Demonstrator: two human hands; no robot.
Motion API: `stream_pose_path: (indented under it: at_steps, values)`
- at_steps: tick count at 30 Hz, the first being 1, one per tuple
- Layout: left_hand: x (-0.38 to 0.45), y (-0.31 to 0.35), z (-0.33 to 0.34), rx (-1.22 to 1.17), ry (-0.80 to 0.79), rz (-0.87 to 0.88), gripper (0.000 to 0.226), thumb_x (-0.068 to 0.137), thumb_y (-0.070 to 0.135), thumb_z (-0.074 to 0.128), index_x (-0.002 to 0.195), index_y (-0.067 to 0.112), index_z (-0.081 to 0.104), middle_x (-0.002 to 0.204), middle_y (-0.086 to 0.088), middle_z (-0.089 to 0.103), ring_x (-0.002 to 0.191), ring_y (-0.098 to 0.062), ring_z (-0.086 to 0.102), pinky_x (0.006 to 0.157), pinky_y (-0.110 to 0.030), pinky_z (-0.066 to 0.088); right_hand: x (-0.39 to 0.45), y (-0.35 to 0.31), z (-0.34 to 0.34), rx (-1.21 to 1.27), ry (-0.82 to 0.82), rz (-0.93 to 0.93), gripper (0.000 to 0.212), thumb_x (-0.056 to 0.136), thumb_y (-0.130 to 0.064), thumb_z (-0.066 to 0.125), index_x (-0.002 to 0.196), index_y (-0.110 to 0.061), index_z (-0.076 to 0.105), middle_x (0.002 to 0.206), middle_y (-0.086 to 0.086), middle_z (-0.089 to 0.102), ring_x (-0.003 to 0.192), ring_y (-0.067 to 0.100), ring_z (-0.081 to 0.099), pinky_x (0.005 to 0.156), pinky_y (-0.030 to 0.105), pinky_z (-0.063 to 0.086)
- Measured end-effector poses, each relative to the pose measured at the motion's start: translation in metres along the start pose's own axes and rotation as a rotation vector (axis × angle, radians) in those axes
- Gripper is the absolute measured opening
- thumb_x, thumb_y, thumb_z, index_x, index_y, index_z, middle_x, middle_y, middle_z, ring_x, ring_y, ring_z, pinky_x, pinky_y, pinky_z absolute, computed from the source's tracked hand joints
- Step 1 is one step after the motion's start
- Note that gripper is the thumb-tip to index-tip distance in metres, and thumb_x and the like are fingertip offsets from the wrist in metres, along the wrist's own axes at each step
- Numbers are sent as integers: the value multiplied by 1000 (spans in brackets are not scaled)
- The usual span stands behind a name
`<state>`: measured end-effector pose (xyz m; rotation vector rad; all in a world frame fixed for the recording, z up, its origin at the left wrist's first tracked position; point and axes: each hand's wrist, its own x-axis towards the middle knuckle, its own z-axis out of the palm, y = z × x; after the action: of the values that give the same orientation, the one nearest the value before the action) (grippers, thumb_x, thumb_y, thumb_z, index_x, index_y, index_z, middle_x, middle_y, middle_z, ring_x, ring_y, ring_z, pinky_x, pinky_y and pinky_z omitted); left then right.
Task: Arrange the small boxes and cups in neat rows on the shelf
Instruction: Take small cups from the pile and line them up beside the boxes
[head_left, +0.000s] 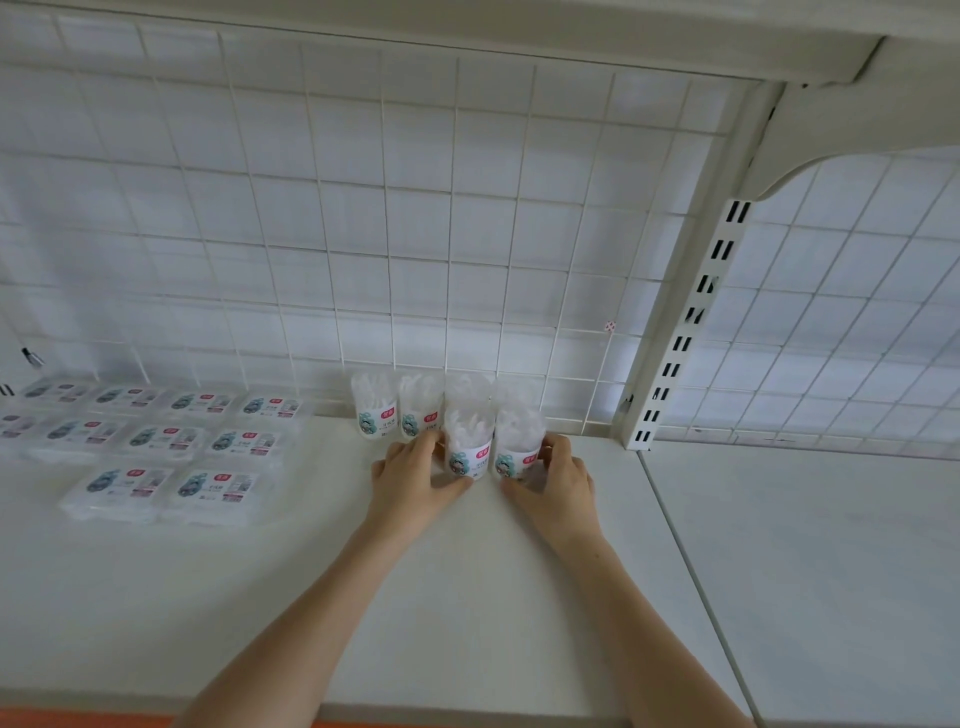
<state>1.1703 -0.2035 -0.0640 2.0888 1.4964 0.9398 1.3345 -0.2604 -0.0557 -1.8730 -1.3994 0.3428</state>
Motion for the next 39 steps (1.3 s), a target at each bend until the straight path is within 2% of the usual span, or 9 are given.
stream_pose_path:
  at_steps: [4, 8, 12, 16, 23, 30, 35, 39]
  values:
    - [0, 0, 0, 9, -3, 13, 45, 73, 40, 71, 110, 23, 52, 102, 15, 59, 105, -17, 44, 81, -28, 20, -1, -1, -1, 7, 6, -8, 54, 78, -33, 68, 121, -16, 41, 87, -14, 49, 101, 18, 47, 87, 24, 26]
    - [0, 0, -1, 5, -11, 25, 44, 73, 42, 70, 109, 25, 52, 99, 18, 56, 104, -14, 43, 79, -27, 18, -2, -1, -1, 19, 14, -19, 54, 78, -32, 69, 121, -14, 41, 79, -22, 44, 92, 13, 43, 86, 25, 29]
    - [1, 0, 0, 6, -10, 23, 44, 74, 41, 69, 111, 25, 51, 102, 17, 57, 106, -15, 43, 79, -26, 17, -2, 0, -1, 40, 17, 2, 54, 75, -31, 71, 118, -15, 43, 89, -11, 49, 92, 16, 45, 88, 31, 36]
    - [2, -1, 1, 0, -7, 17, 46, 74, 40, 70, 113, 24, 52, 104, 15, 59, 107, -16, 43, 80, -27, 19, -1, 2, 2, 95, 34, 29, 53, 72, -30, 73, 114, -16, 45, 91, -9, 54, 97, 22, 52, 88, 41, 43]
    - [2, -2, 1, -10, -8, 4, 46, 73, 40, 70, 112, 23, 50, 100, 17, 55, 106, -15, 43, 81, -26, 19, 0, 3, 3, 86, 36, 18, 53, 73, -31, 72, 114, -16, 44, 94, -6, 57, 98, 21, 48, 87, 37, 41]
    - [2, -2, 2, -4, -12, 7, 47, 73, 38, 70, 112, 21, 49, 100, 16, 53, 108, -16, 42, 83, -26, 19, -1, 2, 0, 68, 20, 7, 55, 74, -31, 71, 119, -18, 43, 79, -21, 47, 95, 14, 42, 91, 35, 39]
    - [2, -2, 1, 3, -16, 2, 48, 73, 38, 70, 112, 19, 49, 99, 14, 52, 107, -16, 43, 84, -27, 21, -1, 1, -1, 88, 10, 26, 57, 75, -34, 71, 121, -19, 42, 84, -14, 51, 95, 12, 38, 91, 33, 38]
    - [1, -1, 1, 5, -24, -9, 48, 73, 38, 70, 112, 19, 49, 98, 15, 51, 108, -17, 43, 85, -28, 21, -2, 0, -1, 81, 11, 33, 57, 74, -38, 72, 119, -19, 43, 87, -10, 54, 101, 17, 44, 89, 33, 39]
